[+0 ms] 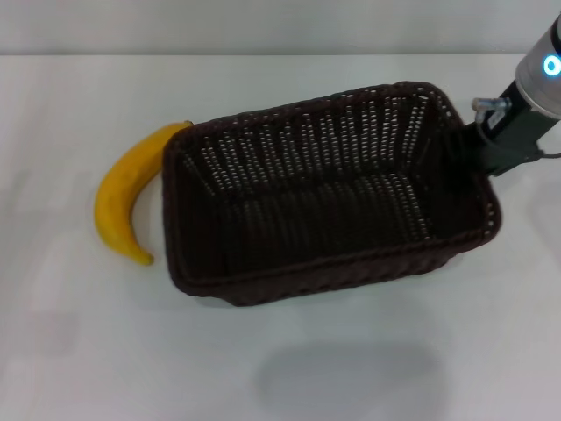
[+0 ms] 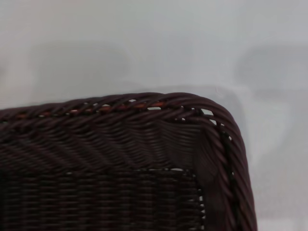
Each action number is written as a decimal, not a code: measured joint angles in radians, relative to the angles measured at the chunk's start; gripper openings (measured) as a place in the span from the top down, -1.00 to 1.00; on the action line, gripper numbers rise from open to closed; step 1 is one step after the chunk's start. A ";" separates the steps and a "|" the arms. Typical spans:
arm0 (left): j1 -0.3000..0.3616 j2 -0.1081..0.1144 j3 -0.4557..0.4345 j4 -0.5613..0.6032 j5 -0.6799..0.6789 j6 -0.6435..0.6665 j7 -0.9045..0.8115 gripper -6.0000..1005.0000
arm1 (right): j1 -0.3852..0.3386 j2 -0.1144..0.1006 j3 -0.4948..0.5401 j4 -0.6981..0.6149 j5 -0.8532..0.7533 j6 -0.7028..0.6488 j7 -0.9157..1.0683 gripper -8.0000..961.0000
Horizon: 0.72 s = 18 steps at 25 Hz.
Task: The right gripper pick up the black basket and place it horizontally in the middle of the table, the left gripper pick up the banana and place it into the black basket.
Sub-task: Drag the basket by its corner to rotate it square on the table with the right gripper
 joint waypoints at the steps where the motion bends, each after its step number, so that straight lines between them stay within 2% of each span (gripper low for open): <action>1: 0.000 -0.001 0.000 0.000 0.000 0.001 -0.003 -0.72 | 0.001 -0.001 -0.019 -0.012 -0.028 0.010 0.005 0.63; 7: 0.006 -0.004 0.000 0.000 -0.004 0.002 -0.030 -0.72 | -0.010 0.004 -0.124 -0.055 -0.111 0.050 0.033 0.63; 11: 0.006 -0.007 0.000 0.000 -0.007 0.002 -0.038 -0.72 | 0.014 0.009 -0.232 -0.099 -0.178 0.101 0.099 0.63; 18: -0.002 -0.010 0.000 0.000 -0.014 0.002 -0.037 -0.72 | -0.005 0.013 -0.291 -0.132 -0.142 0.096 0.140 0.62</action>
